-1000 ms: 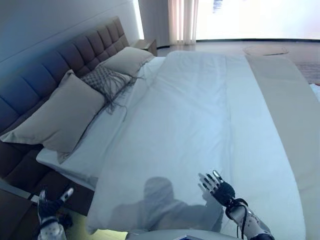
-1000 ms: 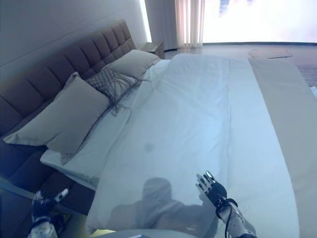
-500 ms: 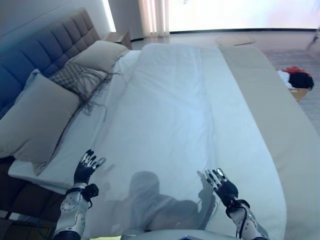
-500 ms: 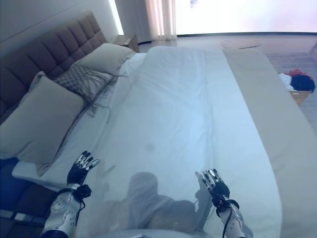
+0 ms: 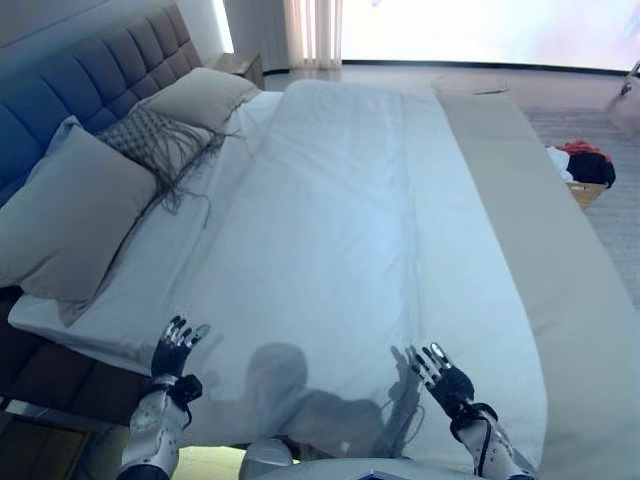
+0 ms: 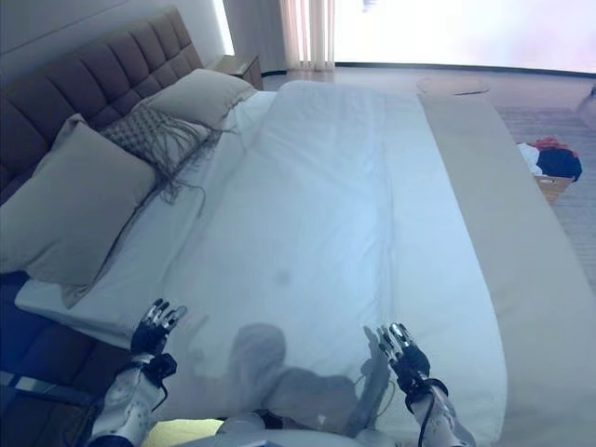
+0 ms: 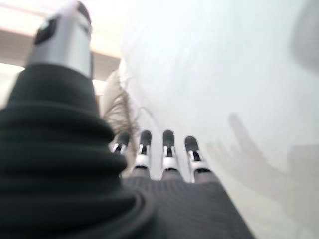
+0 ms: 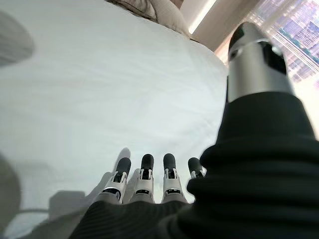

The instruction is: Make the bed neatly

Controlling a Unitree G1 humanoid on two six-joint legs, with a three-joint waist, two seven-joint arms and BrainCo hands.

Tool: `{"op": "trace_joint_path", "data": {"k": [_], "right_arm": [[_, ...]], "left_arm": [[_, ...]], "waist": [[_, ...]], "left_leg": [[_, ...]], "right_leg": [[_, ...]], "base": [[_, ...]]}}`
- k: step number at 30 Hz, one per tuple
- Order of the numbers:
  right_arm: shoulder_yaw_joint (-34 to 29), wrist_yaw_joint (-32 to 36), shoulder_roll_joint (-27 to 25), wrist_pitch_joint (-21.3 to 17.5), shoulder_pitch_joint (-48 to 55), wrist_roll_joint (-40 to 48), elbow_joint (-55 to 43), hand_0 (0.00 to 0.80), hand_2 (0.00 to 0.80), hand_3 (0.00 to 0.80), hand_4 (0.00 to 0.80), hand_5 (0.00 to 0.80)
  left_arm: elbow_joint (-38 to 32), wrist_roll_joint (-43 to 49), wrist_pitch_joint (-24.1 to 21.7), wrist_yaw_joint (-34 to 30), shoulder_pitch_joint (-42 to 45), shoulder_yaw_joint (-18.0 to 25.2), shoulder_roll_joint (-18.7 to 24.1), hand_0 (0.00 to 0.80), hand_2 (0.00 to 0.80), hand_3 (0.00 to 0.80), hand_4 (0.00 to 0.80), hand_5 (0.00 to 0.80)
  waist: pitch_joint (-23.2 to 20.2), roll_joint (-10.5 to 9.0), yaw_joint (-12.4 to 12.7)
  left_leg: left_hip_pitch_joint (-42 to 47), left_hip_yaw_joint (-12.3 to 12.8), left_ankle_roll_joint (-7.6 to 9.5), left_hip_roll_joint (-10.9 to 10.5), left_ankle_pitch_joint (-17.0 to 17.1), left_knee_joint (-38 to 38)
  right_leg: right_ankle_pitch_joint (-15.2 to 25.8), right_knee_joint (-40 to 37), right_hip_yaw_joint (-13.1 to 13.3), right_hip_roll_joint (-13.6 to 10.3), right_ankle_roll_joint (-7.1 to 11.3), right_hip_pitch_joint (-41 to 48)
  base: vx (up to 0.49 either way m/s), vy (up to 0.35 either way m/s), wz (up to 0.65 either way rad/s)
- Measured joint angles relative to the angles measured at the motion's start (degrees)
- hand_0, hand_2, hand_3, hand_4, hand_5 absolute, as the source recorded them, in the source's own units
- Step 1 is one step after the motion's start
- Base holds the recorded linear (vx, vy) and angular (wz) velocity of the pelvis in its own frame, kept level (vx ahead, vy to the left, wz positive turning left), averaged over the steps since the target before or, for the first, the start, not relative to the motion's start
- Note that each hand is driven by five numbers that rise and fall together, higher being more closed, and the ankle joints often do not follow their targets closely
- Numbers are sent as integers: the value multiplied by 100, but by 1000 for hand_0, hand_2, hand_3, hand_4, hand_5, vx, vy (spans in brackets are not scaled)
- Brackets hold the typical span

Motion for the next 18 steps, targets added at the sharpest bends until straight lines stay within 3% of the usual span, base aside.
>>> {"op": "trace_joint_path", "data": {"k": [1,5,8,10,12,13,15,16,18], "right_arm": [[-44,-1,-9,48,7,2,-2,0,0,0,0,0],[-111,30,-49,231,78,-6,-4,0,0,0,0,0],[-144,56,-200,319,107,-9,-19,0,0,0,0,0],[-126,-2,-210,353,19,-10,-32,0,0,0,0,0],[-28,-61,-26,423,-25,-9,-79,0,0,0,0,0],[49,-124,79,453,-57,-7,-83,0,0,0,0,0],[79,-276,239,449,-89,31,-159,0,0,0,0,0],[100,-319,247,447,-89,75,-281,0,0,0,0,0],[115,-370,280,443,-121,128,-342,0,0,0,0,0]], "left_arm": [[-1,-47,0,-17,40,0,-59,0,0,0,0,0],[-16,-209,0,-216,54,0,-100,0,0,0,0,0],[-18,-200,12,-360,-74,-55,-146,0,0,0,0,0],[-12,-200,69,-407,-129,-43,-119,0,0,0,0,0],[-10,-192,109,-417,-236,-54,-92,0,0,0,0,0],[-11,-190,112,-433,-267,-53,-89,0,0,0,0,0],[-9,-103,120,-416,-246,-138,-53,0,0,0,0,0],[-10,-62,118,-406,-233,-235,-43,0,0,0,0,0],[-14,51,123,-390,-91,-296,-44,0,0,0,0,0]], "waist": [[2,13,-41],[-35,82,-422],[-69,281,-613],[-81,368,-591],[-37,257,-601],[6,205,-581],[62,135,-577],[108,204,-584],[134,329,-471]], "left_leg": [[-27,-32,6,73,-33,161],[-77,-189,-212,739,-150,718],[127,-154,-256,1049,-122,390],[325,-104,-726,819,-411,92],[341,-90,-936,451,-567,16],[400,-52,-940,214,-625,-40],[407,-1,-787,-173,-802,31],[442,-49,-705,-333,-998,47],[459,26,-751,-536,-1080,109]], "right_leg": [[10,15,-15,-13,-29,4],[-36,193,-109,-26,-12,-12],[-127,565,-101,-246,221,-162],[-103,808,-116,-648,510,-306],[30,863,-116,-1124,744,-376],[123,810,-77,-1336,876,-347],[314,697,-23,-1662,1032,-326],[405,621,60,-1789,1097,-287],[732,230,220,-1937,1070,-235]], "base": [[-58,364,-29],[-34,429,-1],[19,494,10],[37,527,2],[43,490,21],[42,565,28],[17,479,18],[-8,358,0],[-88,512,-31]]}}
